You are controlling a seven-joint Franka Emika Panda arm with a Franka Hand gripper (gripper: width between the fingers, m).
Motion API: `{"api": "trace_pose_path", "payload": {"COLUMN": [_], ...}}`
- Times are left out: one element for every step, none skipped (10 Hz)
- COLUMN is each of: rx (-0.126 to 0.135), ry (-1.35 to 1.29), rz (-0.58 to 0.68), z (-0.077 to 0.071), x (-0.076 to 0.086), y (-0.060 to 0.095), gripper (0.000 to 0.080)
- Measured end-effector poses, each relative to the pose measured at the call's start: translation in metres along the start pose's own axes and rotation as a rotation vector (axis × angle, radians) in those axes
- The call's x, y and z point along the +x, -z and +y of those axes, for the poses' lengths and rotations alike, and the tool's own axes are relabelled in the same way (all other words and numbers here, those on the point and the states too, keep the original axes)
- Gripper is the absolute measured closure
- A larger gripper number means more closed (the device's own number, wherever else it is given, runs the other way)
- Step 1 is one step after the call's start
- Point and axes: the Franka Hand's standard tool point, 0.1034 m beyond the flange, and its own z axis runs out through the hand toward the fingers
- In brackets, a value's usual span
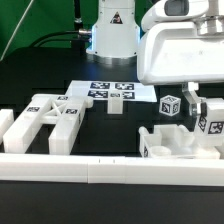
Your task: Assemble chair
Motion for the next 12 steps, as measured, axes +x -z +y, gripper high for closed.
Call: {"api": "trace_pose_path", "payload": {"rx": [-0.001,-0.005,-0.006,-0.006,-0.006,-0.006,-0.006,-0.008,-0.010,-0.010,-0.008,-0.006], "ry": [0.003,0.006,0.007,0.008,0.008,0.010,0.014,0.019,0.022,0.024,0.022,0.017], "rz": [0.017,0.061,0.066,0.066,0.066,0.062,0.057,0.059,0.059,0.045,0.020,0.005], "z": [-0.002,-0.003,-0.003,-0.003,-0.003,-0.002,-0.001,0.001,0.004,0.007,0.010,0.013], "x": [-0.001,0.000,0.001,0.001,0.000,0.000,0.001,0.003,0.005,0.007,0.012,0.021], "y": [-0.002,-0.003,-0.003,-0.003,-0.003,-0.003,-0.003,-0.002,0.001,0.005,0.012,0.020], "gripper": [0.0512,0.0512,0.0512,0.0512,0.0419,0.0227,0.0227,0.0168,0.0168,0.0154,0.0154,0.0151]}}
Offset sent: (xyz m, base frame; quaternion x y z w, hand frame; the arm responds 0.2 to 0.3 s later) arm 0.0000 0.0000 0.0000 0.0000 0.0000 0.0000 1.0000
